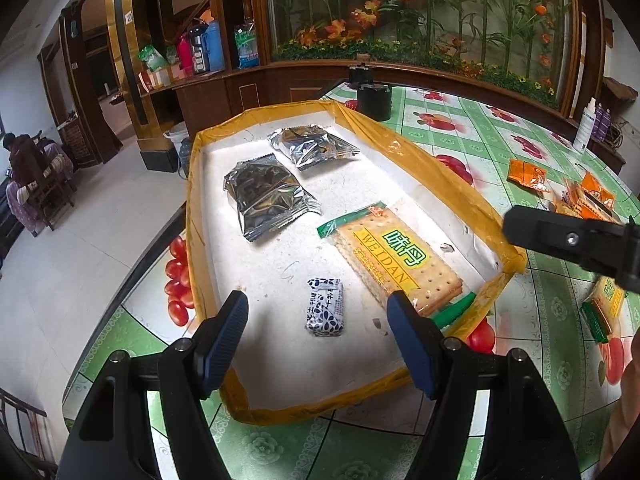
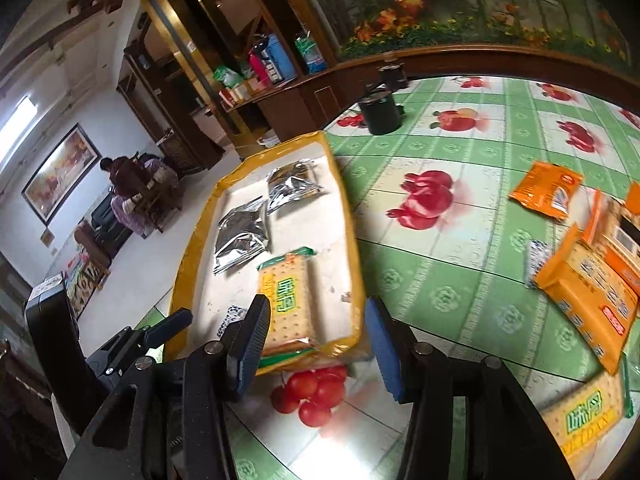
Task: Organize snacks
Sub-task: 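Lift both tools away from the tray, then grasp a WEIDAN cracker pack with the left tool while the right tool grasps a dried-fruit bag, then carry the WEIDAN pack and the clear bag over the white tray, then lower both snacks into the tray and open both tools, then move both tools back toward the snack pile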
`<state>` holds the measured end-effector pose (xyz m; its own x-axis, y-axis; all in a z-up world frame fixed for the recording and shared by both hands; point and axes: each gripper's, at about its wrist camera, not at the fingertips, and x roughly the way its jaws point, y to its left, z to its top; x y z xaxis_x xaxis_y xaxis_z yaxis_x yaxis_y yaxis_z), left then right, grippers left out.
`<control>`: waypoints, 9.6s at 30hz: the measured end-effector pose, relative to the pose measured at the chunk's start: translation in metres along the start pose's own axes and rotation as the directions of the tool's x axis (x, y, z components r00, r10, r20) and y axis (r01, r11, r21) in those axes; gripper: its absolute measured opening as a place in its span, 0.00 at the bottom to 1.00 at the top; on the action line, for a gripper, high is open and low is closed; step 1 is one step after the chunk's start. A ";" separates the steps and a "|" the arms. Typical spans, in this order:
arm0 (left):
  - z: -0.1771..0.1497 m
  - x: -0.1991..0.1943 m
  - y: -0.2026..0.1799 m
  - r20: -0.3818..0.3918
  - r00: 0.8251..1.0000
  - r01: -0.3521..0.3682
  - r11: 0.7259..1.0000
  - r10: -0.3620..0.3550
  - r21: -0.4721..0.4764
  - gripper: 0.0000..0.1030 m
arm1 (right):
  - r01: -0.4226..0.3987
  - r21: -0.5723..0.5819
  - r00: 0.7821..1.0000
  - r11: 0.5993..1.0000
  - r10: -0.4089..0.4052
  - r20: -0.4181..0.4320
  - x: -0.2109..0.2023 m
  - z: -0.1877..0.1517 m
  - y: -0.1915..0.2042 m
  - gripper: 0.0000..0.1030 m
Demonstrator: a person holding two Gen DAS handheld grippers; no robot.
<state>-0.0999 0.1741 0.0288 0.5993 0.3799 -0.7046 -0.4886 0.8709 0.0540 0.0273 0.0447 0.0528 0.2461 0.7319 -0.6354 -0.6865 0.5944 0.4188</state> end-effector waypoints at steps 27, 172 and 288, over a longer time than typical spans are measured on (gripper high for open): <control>-0.003 -0.016 -0.001 0.080 0.997 -0.008 1.000 0.006 0.017 0.75 | 0.084 0.273 0.984 0.958 -0.123 0.130 -0.102 -0.017 -0.127 0.55; 0.016 0.014 0.030 0.022 0.997 0.079 0.989 -0.076 -0.128 0.44 | 0.070 -0.044 0.996 0.997 -0.067 0.058 0.057 0.057 0.043 0.49; 0.004 -0.042 -0.102 0.022 0.985 0.165 0.963 -0.174 0.212 0.76 | 0.199 0.260 0.980 0.945 -0.197 -0.035 -0.091 0.013 -0.189 0.73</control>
<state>-0.0728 0.0703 0.0554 0.6892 0.2297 -0.6872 -0.2374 0.9677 0.0853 0.1433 -0.1301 0.0404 0.3523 0.5884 -0.7277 -0.4219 0.7940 0.4377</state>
